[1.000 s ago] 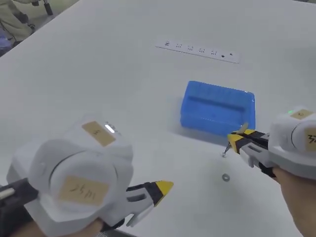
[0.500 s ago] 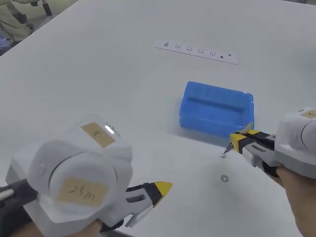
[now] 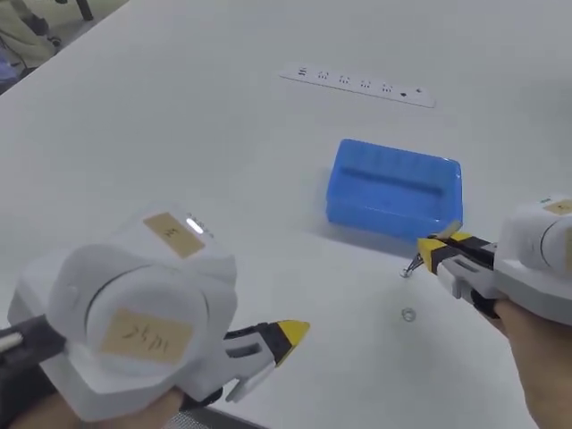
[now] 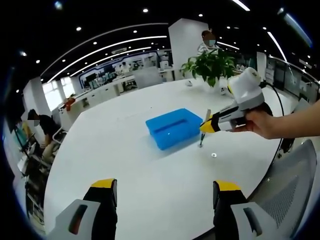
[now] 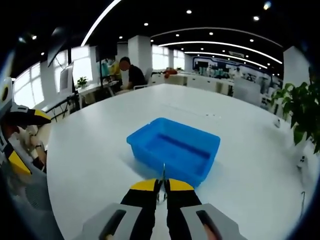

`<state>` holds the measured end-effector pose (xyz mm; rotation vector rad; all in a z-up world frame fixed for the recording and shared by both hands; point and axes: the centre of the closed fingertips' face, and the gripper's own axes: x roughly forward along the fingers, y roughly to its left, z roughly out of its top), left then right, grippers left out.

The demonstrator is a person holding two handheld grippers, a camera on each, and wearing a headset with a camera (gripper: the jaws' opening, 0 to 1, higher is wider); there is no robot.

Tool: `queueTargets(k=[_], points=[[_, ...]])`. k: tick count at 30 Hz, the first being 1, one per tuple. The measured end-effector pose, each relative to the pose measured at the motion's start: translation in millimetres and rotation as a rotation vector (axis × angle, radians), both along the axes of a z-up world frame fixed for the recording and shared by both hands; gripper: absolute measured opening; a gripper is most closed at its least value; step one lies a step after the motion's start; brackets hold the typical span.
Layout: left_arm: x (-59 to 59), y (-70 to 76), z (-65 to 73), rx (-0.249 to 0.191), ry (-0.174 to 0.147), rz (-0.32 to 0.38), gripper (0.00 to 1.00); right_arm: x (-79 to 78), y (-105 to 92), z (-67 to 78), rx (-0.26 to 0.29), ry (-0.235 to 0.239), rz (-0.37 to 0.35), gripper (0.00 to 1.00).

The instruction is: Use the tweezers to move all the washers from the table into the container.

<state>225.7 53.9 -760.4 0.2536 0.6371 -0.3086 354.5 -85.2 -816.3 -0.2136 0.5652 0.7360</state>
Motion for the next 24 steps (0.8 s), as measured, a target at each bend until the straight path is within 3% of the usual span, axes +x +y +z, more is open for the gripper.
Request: queueTargets(k=[11,17,24], points=[[-0.1,-0.9,0.6,-0.005,-0.004,0.001,0.80,0.3,3.8,-2.9,-0.076,-0.046,0.059,0.01],[-0.6,-0.6,3.1,0.000,-0.010,-0.006,0.80,3.7,0.4,-2.3,-0.064,-0.013,0.052,0.01],[0.4,-1.1,10.7,0.010,-0.026,-0.019,0.80,5.2,-3.0,11.7,-0.024,-0.013,0.030,0.01]])
